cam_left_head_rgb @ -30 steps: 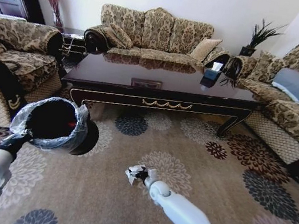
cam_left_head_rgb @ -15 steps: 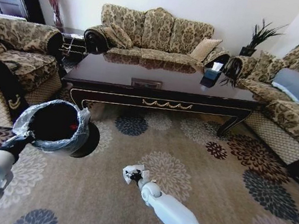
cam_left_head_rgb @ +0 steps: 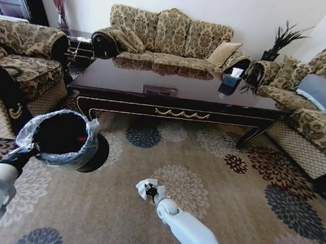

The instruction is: Move to the front of the table and pick up the trash from the floor, then place it into the trash bin.

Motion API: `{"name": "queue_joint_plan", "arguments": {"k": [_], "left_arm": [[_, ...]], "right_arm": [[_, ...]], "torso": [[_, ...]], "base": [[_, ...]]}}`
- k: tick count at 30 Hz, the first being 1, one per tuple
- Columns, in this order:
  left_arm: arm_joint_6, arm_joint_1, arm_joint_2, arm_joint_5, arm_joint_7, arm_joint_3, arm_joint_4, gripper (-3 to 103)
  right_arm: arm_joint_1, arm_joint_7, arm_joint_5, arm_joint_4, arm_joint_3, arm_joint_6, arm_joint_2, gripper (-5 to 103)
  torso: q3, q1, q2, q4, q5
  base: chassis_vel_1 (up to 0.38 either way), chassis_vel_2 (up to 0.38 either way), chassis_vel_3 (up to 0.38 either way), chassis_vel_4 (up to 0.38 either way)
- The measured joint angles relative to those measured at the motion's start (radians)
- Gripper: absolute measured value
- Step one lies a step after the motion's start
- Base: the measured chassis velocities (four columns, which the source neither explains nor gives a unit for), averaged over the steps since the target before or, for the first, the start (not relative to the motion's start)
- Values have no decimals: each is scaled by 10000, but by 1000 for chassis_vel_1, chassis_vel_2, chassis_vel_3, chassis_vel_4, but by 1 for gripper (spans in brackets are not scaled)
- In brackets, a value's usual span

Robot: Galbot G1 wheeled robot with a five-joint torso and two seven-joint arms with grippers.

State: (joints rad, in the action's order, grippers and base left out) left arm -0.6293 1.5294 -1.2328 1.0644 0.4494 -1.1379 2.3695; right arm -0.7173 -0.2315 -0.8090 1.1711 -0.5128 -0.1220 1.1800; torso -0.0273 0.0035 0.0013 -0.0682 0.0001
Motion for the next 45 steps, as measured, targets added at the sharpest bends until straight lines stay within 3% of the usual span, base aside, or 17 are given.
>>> {"name": "queue_joint_plan", "arguments": {"k": [1,3,4,6,14,19,24,38,45], "left_arm": [[4,1,-5,-20,1,13,0,3],[6,1,-10,-37,1,28,-1,3],[11,1,-19,-74,1,52,-11,3],[21,6,-37,-128,1,78,-30,3],[35,44,-47,-190,1,132,-39,3],[50,61,-152,-361,1,393,-107,3],[50,44,-353,-599,21,983,-315,3],[-274,140,-632,-702,531,1948,-542,3],[-548,47,-866,-802,772,2378,-643,3]], "right_arm": [[0,39,49,7,3,31,-28,13],[-1,77,90,13,4,62,-49,13],[0,140,158,16,5,116,-78,3],[8,271,278,6,14,241,-129,1],[27,951,428,679,213,886,-919,0],[239,1295,277,2190,669,1341,-1718,0],[873,2440,-127,3634,1143,2562,-2229,0],[2051,5324,-1231,4942,895,4555,-2238,0],[2458,5545,-1009,5026,-76,4813,-1690,0]], "torso": [[0,0,0,0,0],[0,0,0,0,0],[0,0,0,1,0],[0,0,0,0,0],[-1,0,0,0,1],[0,0,0,0,0],[0,0,0,0,1],[0,0,0,0,0],[0,0,0,1,-1]], "base": [[0,0,0,0],[0,0,0,0],[0,0,0,0],[0,0,0,0],[0,0,0,0],[0,0,0,0],[0,0,0,0],[0,0,0,0],[0,0,0,0]]}}
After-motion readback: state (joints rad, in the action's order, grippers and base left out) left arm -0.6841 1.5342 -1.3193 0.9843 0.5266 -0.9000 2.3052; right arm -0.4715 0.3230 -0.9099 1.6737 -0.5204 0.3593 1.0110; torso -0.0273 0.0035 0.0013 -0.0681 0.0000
